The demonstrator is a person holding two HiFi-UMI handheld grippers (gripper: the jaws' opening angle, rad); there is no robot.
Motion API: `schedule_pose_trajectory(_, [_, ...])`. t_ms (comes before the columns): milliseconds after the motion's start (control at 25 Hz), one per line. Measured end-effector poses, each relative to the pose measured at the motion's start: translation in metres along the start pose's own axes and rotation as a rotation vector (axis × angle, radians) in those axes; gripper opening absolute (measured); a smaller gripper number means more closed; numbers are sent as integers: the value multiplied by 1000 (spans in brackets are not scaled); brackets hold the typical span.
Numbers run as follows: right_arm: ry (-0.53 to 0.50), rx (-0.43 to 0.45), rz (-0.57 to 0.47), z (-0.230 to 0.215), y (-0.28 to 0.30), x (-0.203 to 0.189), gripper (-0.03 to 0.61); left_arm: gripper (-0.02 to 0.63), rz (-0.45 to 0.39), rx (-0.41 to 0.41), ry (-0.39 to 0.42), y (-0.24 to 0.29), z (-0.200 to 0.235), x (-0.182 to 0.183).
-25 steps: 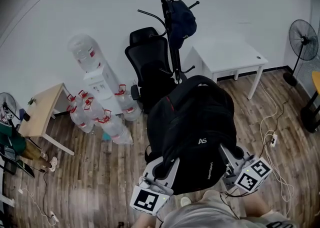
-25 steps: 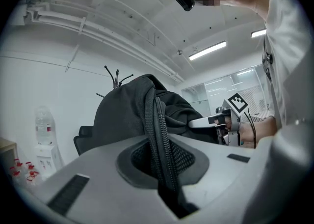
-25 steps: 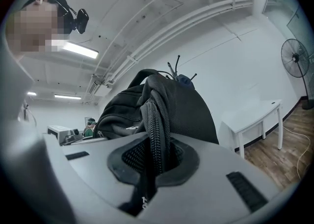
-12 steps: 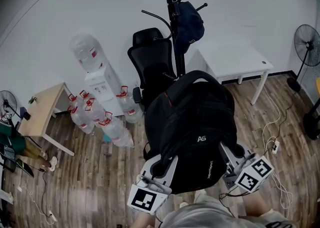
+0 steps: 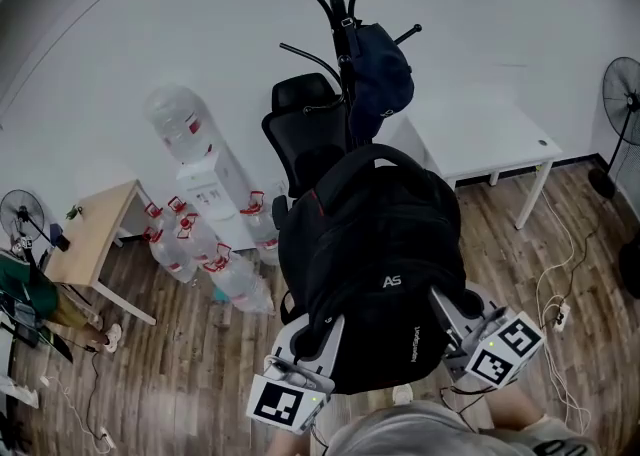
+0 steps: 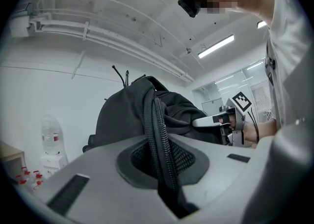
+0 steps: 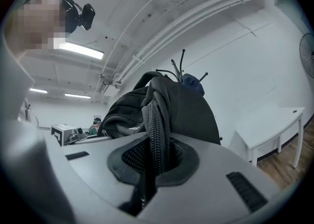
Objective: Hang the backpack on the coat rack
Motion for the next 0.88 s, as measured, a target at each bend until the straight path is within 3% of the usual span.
schedule_pose_trajectory(520, [-47,131,-46,-82,52,61,29,34,-77,131,93,98,31,35])
schedule_pose_trajectory(880, [-80,110,-71,-85,66,77,29,34,-98,141,90,107,42,48])
Point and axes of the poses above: the fingertips, and each gripper's own axes: y forward along the fingers, z to its left, x out of its top, the point moved 3 cm from there along -y, backward along the fingers, and after that the axes turned 8 degrees about x, right-handed, at the moved point
